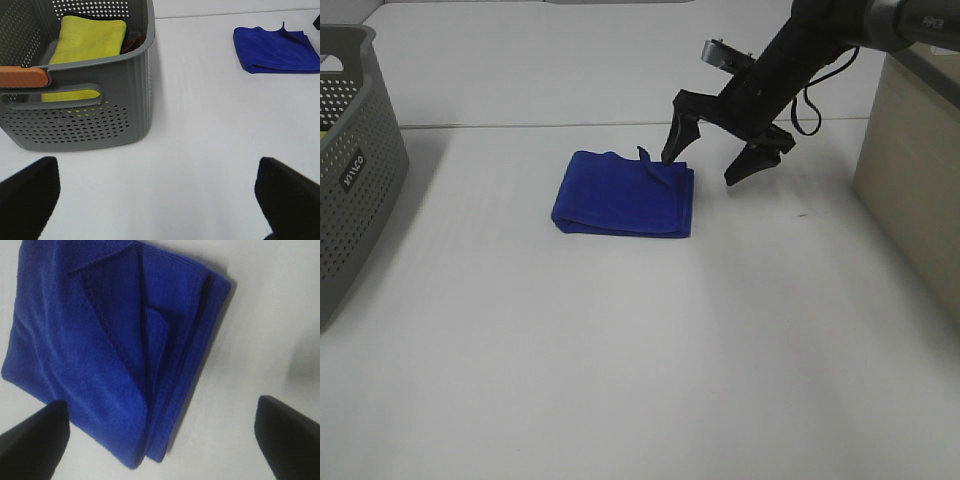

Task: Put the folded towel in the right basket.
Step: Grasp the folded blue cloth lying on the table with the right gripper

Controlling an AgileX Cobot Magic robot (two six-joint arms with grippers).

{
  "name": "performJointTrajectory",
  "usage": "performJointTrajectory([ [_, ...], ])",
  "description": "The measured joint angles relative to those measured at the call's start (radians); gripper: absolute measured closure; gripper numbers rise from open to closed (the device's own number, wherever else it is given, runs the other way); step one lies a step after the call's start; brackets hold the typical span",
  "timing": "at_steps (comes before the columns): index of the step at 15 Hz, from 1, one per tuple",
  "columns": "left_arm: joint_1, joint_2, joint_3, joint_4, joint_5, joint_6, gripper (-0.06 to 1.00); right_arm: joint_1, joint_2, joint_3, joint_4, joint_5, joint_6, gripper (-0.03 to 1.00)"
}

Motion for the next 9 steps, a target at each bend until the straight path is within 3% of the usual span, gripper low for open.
performJointTrajectory([
  [9, 0.000, 0.000, 0.000, 0.000, 0.000, 0.000, -0.04, -0.016, 0.114, -0.081, 0.028, 0.004, 0.025, 0.05],
])
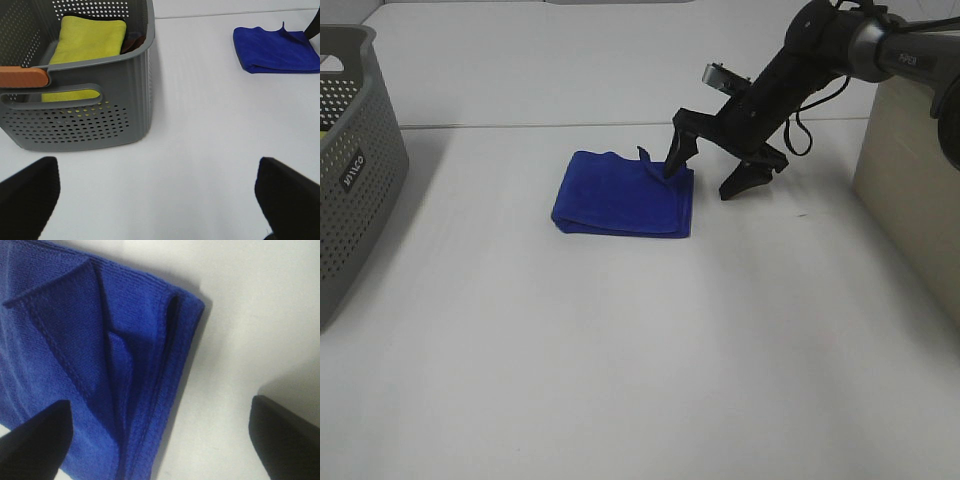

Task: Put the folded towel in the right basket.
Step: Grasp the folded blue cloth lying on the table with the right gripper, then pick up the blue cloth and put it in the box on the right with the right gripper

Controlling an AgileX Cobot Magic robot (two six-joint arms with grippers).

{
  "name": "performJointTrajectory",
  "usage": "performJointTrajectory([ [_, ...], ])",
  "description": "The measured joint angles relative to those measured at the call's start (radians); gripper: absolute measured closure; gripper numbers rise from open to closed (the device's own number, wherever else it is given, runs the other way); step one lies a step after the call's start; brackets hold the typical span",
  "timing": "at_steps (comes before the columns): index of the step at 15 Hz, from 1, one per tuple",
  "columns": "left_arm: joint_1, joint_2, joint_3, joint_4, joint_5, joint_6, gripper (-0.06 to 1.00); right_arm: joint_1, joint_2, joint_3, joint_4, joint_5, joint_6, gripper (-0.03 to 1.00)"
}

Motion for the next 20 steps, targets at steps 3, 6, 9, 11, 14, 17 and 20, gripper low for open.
performJointTrajectory([
  [3, 0.000, 0.000, 0.000, 0.000, 0.000, 0.001, -0.04, 0.012, 0.009, -0.002, 0.023, -0.003, 0.000, 0.05],
  [6, 0.000, 0.000, 0.000, 0.000, 0.000, 0.001, -0.04, 0.098, 0.054, -0.019, 0.159, -0.026, -0.001, 0.07],
  [9, 0.000, 0.000, 0.000, 0.000, 0.000, 0.001, -0.04, 0.186, 0.069, -0.021, 0.186, -0.106, -0.002, 0.25],
  [11, 0.000, 0.000, 0.000, 0.000, 0.000, 0.001, -0.04, 0.211, 0.085, -0.016, 0.170, -0.162, 0.006, 0.70],
  [14, 0.000, 0.000, 0.000, 0.000, 0.000, 0.004, -0.04, 0.213, 0.091, -0.015, 0.173, -0.169, 0.006, 0.89],
  [17, 0.000, 0.000, 0.000, 0.000, 0.000, 0.004, -0.04, 0.213, 0.081, -0.012, 0.165, -0.160, 0.006, 0.89],
  [20, 0.000, 0.000, 0.000, 0.000, 0.000, 0.004, -0.04, 0.191, 0.006, 0.003, 0.107, -0.064, -0.005, 0.89],
])
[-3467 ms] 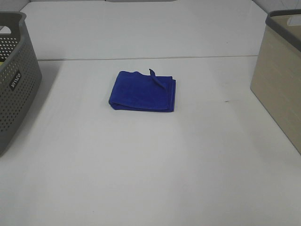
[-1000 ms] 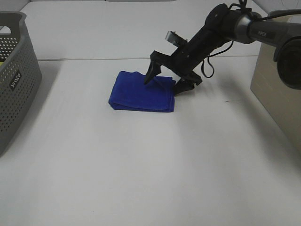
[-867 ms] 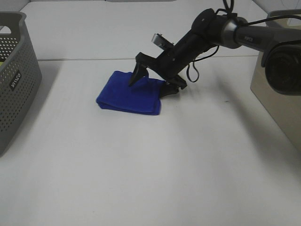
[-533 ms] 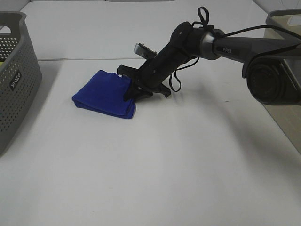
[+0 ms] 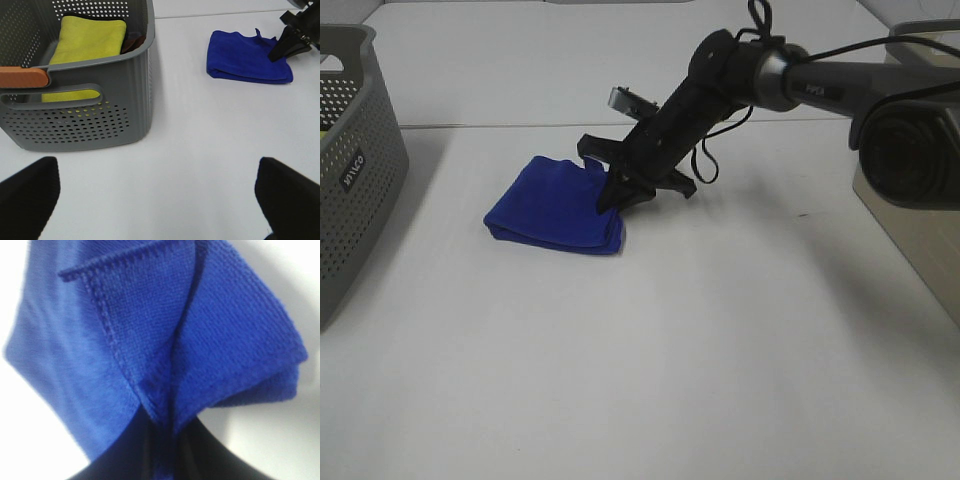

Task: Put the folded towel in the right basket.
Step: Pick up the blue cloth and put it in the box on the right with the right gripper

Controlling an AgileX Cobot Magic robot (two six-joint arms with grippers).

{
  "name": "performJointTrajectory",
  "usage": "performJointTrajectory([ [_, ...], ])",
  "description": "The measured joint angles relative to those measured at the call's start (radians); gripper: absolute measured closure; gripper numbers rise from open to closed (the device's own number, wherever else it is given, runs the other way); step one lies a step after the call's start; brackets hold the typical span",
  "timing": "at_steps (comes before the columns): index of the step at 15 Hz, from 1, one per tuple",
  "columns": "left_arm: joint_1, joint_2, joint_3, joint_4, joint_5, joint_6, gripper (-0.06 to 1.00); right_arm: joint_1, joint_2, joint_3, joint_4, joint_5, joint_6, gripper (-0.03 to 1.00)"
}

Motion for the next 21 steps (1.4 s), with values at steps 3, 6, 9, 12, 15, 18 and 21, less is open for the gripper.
performJointTrajectory([
  [3, 0.000, 0.000, 0.000, 0.000, 0.000, 0.000, -0.04, -0.055, -0.170, 0.001, -0.014, 0.126, -0.028, 0.89],
  [6, 0.000, 0.000, 0.000, 0.000, 0.000, 0.001, -0.04, -0.126, -0.343, 0.001, -0.058, 0.195, -0.060, 0.89],
  [9, 0.000, 0.000, 0.000, 0.001, 0.000, 0.001, -0.04, -0.204, -0.488, 0.001, -0.148, 0.201, -0.060, 0.89],
  [12, 0.000, 0.000, 0.000, 0.001, 0.000, 0.001, -0.04, -0.321, -0.668, 0.001, -0.304, 0.207, -0.038, 0.89],
  [15, 0.000, 0.000, 0.000, 0.001, 0.000, 0.001, -0.04, -0.484, -0.803, 0.001, -0.355, 0.208, -0.021, 0.89],
  [18, 0.000, 0.000, 0.000, 0.002, 0.000, 0.001, -0.04, -0.616, -0.870, 0.094, -0.415, 0.209, -0.021, 0.89],
  [21, 0.000, 0.000, 0.000, 0.002, 0.000, 0.001, -0.04, -0.617, -0.857, 0.245, -0.563, 0.211, -0.021, 0.89],
])
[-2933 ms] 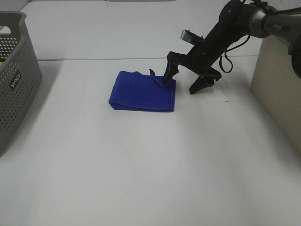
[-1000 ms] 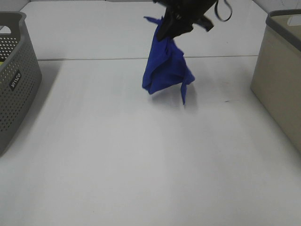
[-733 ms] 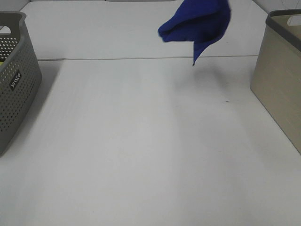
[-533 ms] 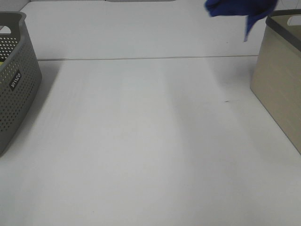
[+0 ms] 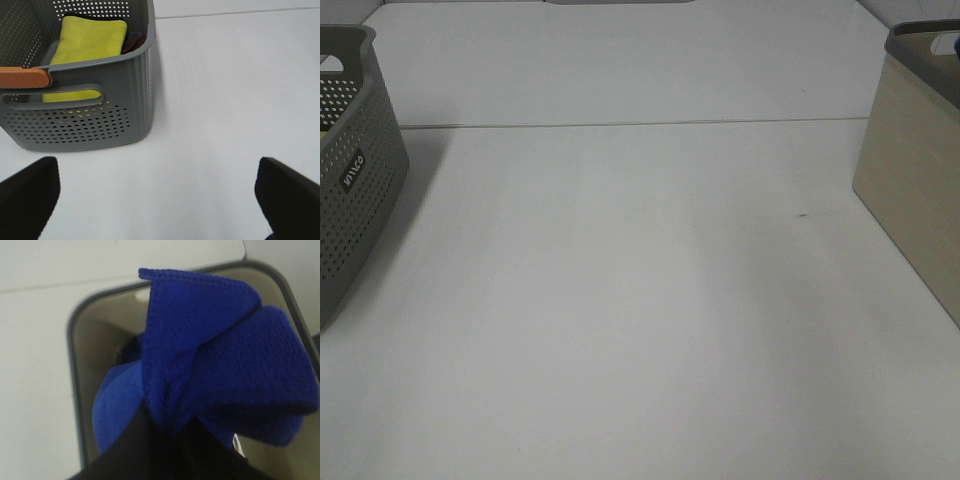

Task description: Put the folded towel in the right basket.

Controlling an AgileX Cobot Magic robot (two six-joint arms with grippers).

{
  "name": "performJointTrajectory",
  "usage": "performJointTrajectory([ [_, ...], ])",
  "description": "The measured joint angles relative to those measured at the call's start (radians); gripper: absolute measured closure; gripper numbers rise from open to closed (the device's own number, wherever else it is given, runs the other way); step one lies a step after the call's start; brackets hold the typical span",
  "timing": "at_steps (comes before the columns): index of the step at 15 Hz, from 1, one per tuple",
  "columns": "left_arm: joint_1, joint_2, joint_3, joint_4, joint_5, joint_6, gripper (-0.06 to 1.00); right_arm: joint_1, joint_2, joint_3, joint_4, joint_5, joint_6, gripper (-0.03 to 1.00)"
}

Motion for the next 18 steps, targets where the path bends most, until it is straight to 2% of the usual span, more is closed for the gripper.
performJointTrajectory([
  [2, 0.000, 0.000, 0.000, 0.000, 0.000, 0.000, -0.04, 0.000, 0.030, 0.093, -0.061, 0.002, 0.002, 0.89],
  [5, 0.000, 0.000, 0.000, 0.000, 0.000, 0.000, -0.04, 0.000, 0.094, 0.115, -0.067, -0.006, 0.079, 0.89],
  [6, 0.000, 0.000, 0.000, 0.000, 0.000, 0.000, -0.04, 0.000, 0.118, 0.115, -0.067, -0.023, 0.123, 0.79],
  [7, 0.000, 0.000, 0.000, 0.000, 0.000, 0.000, -0.04, 0.000, 0.124, 0.115, -0.067, -0.030, 0.143, 0.59],
  [8, 0.000, 0.000, 0.000, 0.000, 0.000, 0.000, -0.04, 0.000, 0.124, 0.115, -0.067, -0.036, 0.143, 0.30],
  [9, 0.000, 0.000, 0.000, 0.000, 0.000, 0.000, -0.04, 0.000, 0.124, 0.115, -0.067, -0.045, 0.143, 0.13],
  [10, 0.000, 0.000, 0.000, 0.000, 0.000, 0.000, -0.04, 0.000, 0.124, 0.115, -0.067, -0.047, 0.143, 0.05],
  [14, 0.000, 0.000, 0.000, 0.000, 0.000, 0.000, -0.04, 0.033, 0.107, 0.089, -0.041, -0.046, 0.143, -0.01],
  [18, 0.000, 0.000, 0.000, 0.000, 0.000, 0.000, -0.04, 0.192, 0.092, -0.019, -0.042, -0.017, 0.155, -0.01],
])
